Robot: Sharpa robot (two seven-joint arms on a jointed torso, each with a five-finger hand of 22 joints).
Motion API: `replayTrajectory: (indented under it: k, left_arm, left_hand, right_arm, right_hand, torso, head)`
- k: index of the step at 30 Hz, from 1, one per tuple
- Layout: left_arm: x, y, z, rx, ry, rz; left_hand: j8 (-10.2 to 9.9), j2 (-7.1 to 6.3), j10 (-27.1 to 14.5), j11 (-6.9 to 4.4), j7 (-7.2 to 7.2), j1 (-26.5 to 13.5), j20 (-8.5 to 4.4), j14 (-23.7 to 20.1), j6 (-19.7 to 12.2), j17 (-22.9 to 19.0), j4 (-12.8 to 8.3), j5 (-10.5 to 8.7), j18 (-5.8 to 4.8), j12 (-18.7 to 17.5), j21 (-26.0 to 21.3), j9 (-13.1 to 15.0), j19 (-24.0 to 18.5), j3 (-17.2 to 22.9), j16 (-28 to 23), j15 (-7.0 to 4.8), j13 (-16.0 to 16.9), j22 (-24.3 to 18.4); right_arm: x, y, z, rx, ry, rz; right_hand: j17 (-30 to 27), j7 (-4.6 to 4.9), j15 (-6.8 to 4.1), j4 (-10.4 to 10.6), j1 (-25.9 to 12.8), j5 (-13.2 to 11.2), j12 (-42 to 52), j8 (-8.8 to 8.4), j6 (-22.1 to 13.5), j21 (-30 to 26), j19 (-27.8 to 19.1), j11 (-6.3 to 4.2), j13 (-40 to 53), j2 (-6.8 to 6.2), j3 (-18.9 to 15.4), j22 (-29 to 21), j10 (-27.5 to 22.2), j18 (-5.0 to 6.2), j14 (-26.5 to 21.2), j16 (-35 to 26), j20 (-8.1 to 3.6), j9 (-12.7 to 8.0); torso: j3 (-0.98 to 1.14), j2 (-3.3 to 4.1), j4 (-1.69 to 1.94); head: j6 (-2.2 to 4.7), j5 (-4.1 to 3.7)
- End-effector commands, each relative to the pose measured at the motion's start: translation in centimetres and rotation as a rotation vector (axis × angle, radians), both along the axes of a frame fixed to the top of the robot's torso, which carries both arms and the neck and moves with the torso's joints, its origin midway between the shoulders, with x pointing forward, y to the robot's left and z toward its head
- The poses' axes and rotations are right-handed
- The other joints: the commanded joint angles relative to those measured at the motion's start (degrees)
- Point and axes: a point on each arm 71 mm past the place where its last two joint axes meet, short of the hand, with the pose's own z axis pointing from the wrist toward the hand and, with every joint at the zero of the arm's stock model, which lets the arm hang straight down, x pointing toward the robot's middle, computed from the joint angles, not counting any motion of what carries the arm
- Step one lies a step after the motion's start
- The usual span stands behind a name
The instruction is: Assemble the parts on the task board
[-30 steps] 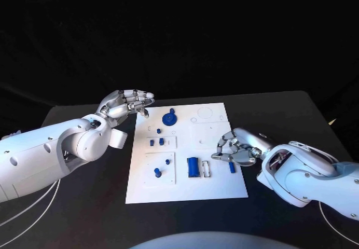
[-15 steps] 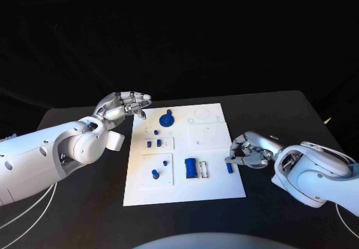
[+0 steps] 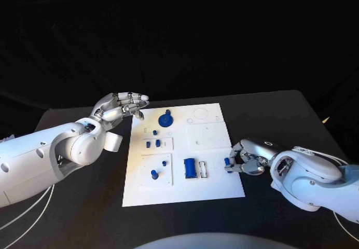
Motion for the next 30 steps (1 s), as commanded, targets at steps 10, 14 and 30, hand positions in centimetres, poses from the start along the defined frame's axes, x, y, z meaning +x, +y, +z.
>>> replayTrajectory:
  k: [10,14,30]
  left_arm:
    - [-0.1,-0.1,0.1,-0.009,-0.007,-0.015]
    - [-0.1,-0.1,0.1,-0.008,-0.007,-0.015]
    - [-0.1,0.0,0.1,-0.008,-0.006,-0.014]
  left_hand:
    - [0.44,0.2,-0.41,-0.01,0.36,-0.16,0.12,-0.38,-0.42,-0.06,-0.11,0.24,0.35,0.4,-0.1,0.01,-0.21,0.19,0.4,0.11,0.06,0.03]
    - [0.44,0.2,-0.41,-0.01,0.36,-0.16,0.12,-0.38,-0.42,-0.06,-0.11,0.24,0.35,0.4,-0.1,0.01,-0.21,0.19,0.4,0.11,0.06,0.03]
    - [0.47,0.21,-0.44,0.0,0.37,-0.24,0.14,-0.38,-0.47,-0.06,-0.06,0.24,0.34,0.46,-0.1,0.0,-0.21,0.19,0.44,0.12,0.06,0.03]
  right_arm:
    - [0.2,0.7,-1.0,-0.047,-0.014,0.008]
    - [0.4,0.8,-1.2,-0.059,-0.017,0.009]
    - [0.4,1.8,-1.6,-0.096,-0.022,0.039]
  right_hand:
    - [10.72,0.06,0.22,-0.36,0.14,-1.02,-0.16,-0.65,0.6,-0.26,0.86,0.26,5.73,0.95,0.57,10.87,0.35,0.06,5.06,-0.21,0.55,-0.12]
    - [10.78,-0.1,0.09,-1.33,2.95,-1.05,-0.18,-1.11,0.67,-0.28,0.89,0.11,5.75,1.47,2.27,10.89,0.33,0.06,5.08,-0.19,0.46,-0.21]
    - [11.28,0.86,0.47,-16.82,3.76,8.4,-0.58,-0.45,0.22,0.51,1.12,0.66,5.67,-2.67,31.28,11.14,0.33,-0.09,5.17,-0.05,0.63,3.67]
  torso:
    - [0.08,0.04,0.15]
    - [0.07,-0.02,-0.04]
    - [-0.02,-0.07,-0.03]
  head:
    - [-0.32,0.2]
    - [-0.48,0.37]
    - [-0.63,0.43]
